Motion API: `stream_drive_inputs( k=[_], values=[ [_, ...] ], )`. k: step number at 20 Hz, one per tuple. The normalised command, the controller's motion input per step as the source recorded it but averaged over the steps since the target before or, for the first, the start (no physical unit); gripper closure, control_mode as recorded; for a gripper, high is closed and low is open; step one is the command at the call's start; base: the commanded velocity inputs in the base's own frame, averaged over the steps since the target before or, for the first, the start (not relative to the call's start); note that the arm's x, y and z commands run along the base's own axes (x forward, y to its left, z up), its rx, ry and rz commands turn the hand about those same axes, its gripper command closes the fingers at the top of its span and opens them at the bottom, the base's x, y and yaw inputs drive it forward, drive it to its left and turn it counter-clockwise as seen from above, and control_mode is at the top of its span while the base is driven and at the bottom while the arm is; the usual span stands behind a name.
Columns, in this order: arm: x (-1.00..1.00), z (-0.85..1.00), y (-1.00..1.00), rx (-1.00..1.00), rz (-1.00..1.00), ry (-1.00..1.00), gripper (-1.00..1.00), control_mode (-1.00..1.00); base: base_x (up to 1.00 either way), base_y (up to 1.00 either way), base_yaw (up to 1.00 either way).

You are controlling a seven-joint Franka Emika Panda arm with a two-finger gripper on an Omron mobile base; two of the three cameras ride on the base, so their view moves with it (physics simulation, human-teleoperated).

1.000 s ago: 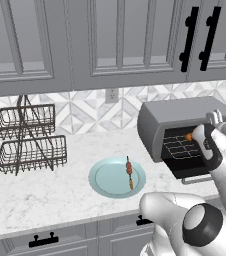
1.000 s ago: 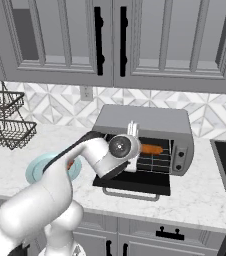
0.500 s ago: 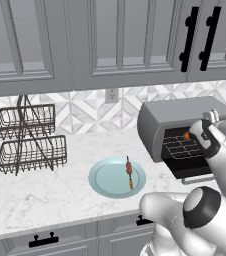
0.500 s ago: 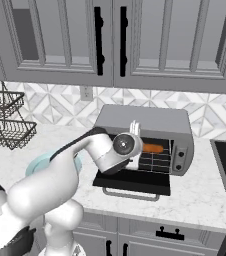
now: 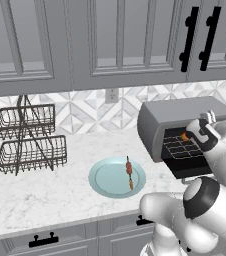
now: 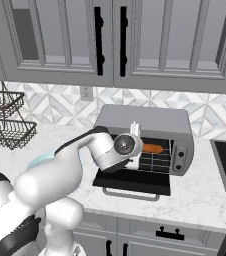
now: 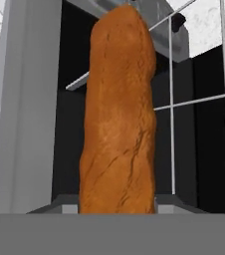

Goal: Pick up the kebab skewer and baguette bread, and place them inside the toaster oven. Close the toaster oven door and start by setting the timer.

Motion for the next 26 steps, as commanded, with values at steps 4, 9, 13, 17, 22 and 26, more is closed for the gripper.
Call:
stream_drive_inputs(
  k=[4, 9, 13, 17, 22, 26],
  values=[
    [0.24, -0.08, 0.00, 0.00, 0.00, 0.00, 1.00, -1.00, 0.00, 0.00, 0.00],
    [0.19, -0.23, 0.00, 0.00, 0.00, 0.00, 1.00, -1.00, 0.00, 0.00, 0.00],
    [0.14, -0.28, 0.00, 0.00, 0.00, 0.00, 1.00, -1.00, 0.00, 0.00, 0.00],
    [0.01, -0.32, 0.00, 0.00, 0.00, 0.00, 1.00, -1.00, 0.00, 0.00, 0.00],
    [0.00, -0.04, 0.00, 0.00, 0.00, 0.05, 1.00, -1.00, 0.00, 0.00, 0.00],
    [0.00, 0.00, 0.00, 0.00, 0.00, 0.02, -1.00, -1.00, 0.00, 0.00, 0.00]
  ],
)
